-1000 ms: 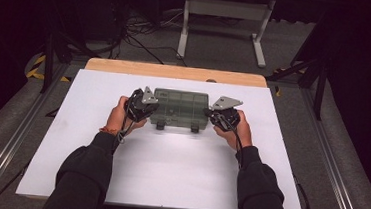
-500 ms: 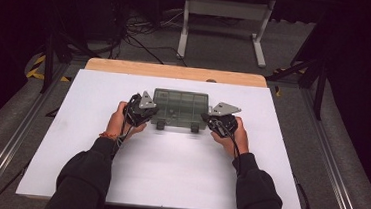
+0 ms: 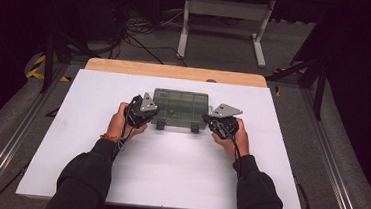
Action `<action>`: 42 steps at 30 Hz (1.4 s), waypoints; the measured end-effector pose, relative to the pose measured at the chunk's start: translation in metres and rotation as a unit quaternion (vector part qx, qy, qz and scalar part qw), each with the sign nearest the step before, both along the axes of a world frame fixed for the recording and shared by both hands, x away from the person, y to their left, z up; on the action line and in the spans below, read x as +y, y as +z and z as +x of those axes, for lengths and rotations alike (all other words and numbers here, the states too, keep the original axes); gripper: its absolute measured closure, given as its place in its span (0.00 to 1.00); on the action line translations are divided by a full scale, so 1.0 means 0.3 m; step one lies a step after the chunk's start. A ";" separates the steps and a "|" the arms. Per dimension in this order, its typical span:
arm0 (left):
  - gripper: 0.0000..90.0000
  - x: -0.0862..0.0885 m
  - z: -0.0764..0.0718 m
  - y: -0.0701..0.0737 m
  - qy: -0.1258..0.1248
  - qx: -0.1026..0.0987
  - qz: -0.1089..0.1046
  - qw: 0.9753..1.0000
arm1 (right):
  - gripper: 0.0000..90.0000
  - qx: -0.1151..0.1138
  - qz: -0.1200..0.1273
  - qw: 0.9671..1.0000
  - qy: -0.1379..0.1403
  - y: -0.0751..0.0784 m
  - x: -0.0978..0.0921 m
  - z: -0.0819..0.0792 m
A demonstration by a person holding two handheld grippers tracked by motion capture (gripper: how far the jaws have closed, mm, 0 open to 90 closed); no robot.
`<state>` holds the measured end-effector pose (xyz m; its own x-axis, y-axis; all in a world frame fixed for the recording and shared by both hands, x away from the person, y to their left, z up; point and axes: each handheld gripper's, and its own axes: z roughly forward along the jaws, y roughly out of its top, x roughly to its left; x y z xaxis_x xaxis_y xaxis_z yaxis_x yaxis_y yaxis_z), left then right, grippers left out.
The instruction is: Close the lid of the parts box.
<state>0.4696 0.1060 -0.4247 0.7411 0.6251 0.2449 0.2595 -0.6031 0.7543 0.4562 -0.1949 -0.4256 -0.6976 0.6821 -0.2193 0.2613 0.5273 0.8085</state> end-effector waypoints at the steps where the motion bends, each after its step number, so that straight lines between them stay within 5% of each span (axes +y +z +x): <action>1: 1.00 0.000 -0.001 0.003 -0.002 -0.004 -0.001 1.000 | 1.00 -0.002 0.004 1.000 -0.001 0.002 -0.003 -0.001; 30: 0.96 0.039 -0.069 0.082 -0.021 -0.044 -0.014 0.999 | 1.00 -0.049 0.030 0.998 0.001 0.074 -0.034 -0.058; 42: 0.84 0.068 -0.119 0.092 -0.025 -0.065 -0.006 0.998 | 0.94 -0.063 0.032 0.997 0.006 0.091 -0.048 -0.097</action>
